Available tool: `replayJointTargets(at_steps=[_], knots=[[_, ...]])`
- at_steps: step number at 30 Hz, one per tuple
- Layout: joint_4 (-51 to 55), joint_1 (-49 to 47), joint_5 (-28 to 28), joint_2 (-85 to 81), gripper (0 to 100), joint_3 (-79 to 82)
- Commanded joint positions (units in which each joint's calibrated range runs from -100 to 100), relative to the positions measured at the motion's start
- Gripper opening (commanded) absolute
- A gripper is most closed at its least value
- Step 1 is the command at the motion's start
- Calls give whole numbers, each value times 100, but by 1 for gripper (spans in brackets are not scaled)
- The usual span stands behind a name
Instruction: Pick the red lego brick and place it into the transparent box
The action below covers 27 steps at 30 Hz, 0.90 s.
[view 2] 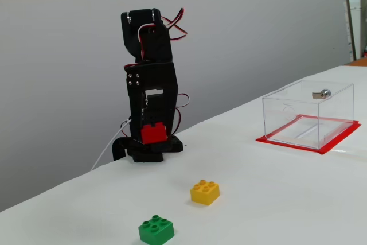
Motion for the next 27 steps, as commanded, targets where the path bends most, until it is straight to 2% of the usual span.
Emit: replayJointTargets(at_steps=[1, 14, 27], knots=[[101, -313, -49, -268, 7, -499], [67, -1769, -49, -904, 7, -825], [49, -3751, -28, -1490, 7, -834]])
